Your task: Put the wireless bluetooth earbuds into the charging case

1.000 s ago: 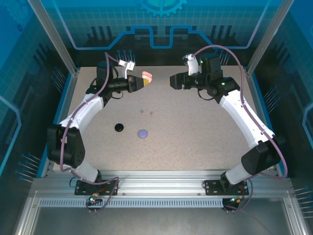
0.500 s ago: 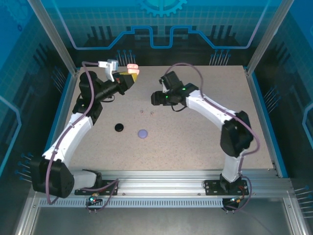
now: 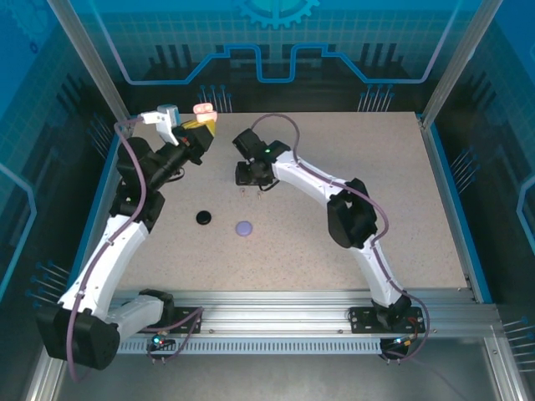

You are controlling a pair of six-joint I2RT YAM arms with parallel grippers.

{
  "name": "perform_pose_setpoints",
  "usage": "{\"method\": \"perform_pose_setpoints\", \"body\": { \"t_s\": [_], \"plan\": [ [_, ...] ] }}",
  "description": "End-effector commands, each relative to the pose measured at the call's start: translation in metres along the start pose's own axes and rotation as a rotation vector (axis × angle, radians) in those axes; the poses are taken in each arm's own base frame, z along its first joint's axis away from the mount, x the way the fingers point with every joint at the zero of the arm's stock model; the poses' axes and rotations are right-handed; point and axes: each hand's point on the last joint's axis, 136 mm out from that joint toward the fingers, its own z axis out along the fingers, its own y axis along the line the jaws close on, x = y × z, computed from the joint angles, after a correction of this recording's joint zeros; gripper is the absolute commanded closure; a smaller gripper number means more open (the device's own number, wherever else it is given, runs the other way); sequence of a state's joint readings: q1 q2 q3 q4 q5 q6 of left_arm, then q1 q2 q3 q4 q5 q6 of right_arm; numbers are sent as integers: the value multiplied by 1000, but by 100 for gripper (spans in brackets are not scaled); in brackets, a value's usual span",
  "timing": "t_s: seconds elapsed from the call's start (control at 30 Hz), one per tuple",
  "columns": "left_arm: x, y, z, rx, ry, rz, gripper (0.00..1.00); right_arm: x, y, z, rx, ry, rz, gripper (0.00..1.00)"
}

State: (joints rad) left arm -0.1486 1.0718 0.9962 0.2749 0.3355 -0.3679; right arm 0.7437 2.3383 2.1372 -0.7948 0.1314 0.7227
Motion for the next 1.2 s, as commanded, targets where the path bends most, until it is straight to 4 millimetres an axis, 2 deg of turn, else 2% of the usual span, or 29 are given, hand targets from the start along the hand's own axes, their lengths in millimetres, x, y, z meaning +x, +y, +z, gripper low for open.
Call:
{"method": "perform_pose_setpoints", "body": {
  "t_s": [0.0,0.27,0.8,1.17],
  "plan": [
    [-10,-1,-7,-24,-47,8,100,18,-2,20,87,53,10,57],
    [-12,-4,-9,-18,-50,18,100,19,1,48,192,24,-29,59],
    [-6,-1,-9,-18,-43,7,100,20,2,76,210,-1,-56,61],
    [-3,0,-8,-18,-38,2,100,20,0,86,222,-11,-49,64]
  ]
}}
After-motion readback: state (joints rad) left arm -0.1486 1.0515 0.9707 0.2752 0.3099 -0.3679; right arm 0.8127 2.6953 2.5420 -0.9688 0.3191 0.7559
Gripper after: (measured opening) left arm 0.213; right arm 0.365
